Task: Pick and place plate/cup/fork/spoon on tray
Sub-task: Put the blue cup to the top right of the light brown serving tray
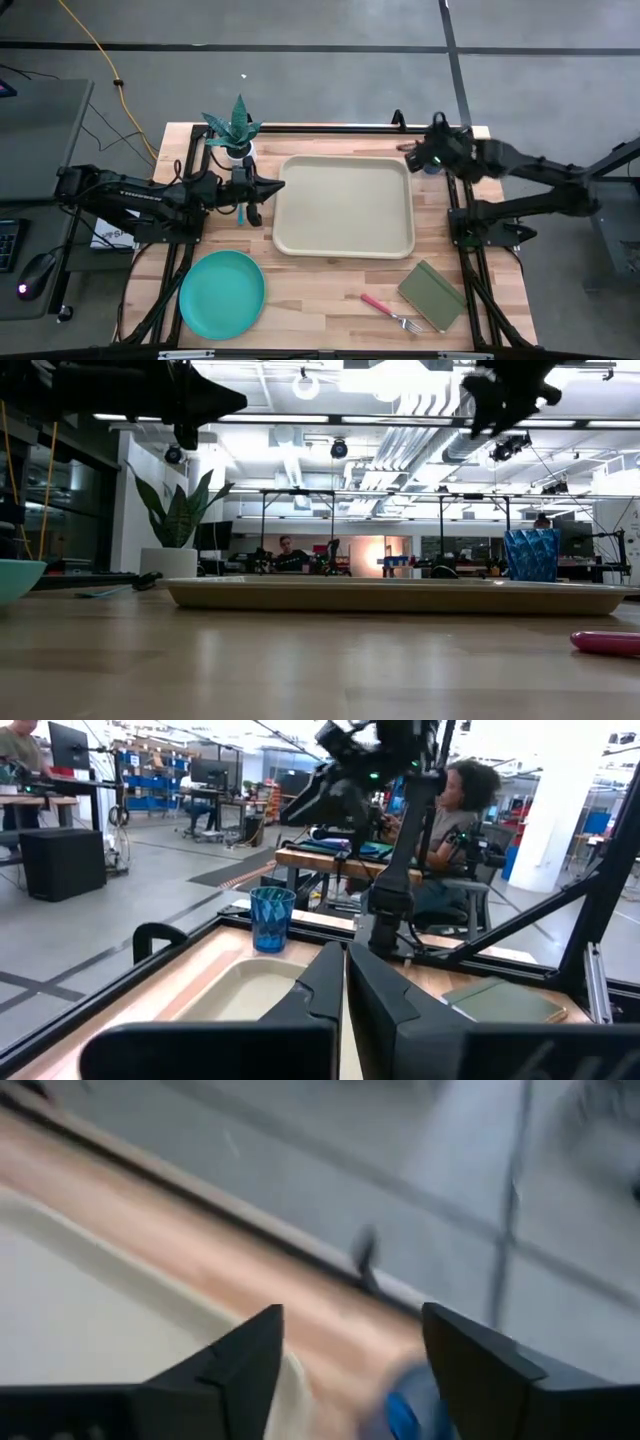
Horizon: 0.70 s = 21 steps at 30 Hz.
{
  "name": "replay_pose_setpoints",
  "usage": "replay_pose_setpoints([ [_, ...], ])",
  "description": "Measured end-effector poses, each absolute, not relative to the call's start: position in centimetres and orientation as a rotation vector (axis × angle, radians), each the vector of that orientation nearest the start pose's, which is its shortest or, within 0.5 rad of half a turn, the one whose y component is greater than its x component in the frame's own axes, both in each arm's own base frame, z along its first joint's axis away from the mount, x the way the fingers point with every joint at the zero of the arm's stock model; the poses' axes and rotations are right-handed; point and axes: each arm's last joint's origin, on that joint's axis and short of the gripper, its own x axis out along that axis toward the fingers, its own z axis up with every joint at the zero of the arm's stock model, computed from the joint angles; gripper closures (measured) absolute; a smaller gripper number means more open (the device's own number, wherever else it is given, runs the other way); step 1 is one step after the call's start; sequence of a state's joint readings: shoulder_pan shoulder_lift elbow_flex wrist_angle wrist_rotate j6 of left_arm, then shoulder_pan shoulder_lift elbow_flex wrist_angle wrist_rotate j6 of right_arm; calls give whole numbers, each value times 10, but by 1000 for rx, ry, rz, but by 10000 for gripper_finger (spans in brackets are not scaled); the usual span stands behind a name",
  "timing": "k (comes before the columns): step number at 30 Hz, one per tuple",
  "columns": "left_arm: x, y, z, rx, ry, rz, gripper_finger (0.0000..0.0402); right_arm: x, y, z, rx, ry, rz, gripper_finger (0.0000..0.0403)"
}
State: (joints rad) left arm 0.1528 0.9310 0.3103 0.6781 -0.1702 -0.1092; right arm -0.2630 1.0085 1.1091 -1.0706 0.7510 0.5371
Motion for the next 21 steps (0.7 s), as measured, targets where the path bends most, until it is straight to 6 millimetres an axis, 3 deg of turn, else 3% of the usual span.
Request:
replay_pose_setpoints([
  [4,190,34,226,-128,-64,318,401,158,-84,323,315,936,-1219,142],
  [11,190,33,224,-128,-43,312,401,156,-103,268,400,1187,-1193,137],
  [15,190,33,224,-130,-44,312,401,150,-108,246,417,1227,-1196,137],
  [21,190,33,224,-131,-44,312,401,145,-116,231,406,1223,-1216,137],
])
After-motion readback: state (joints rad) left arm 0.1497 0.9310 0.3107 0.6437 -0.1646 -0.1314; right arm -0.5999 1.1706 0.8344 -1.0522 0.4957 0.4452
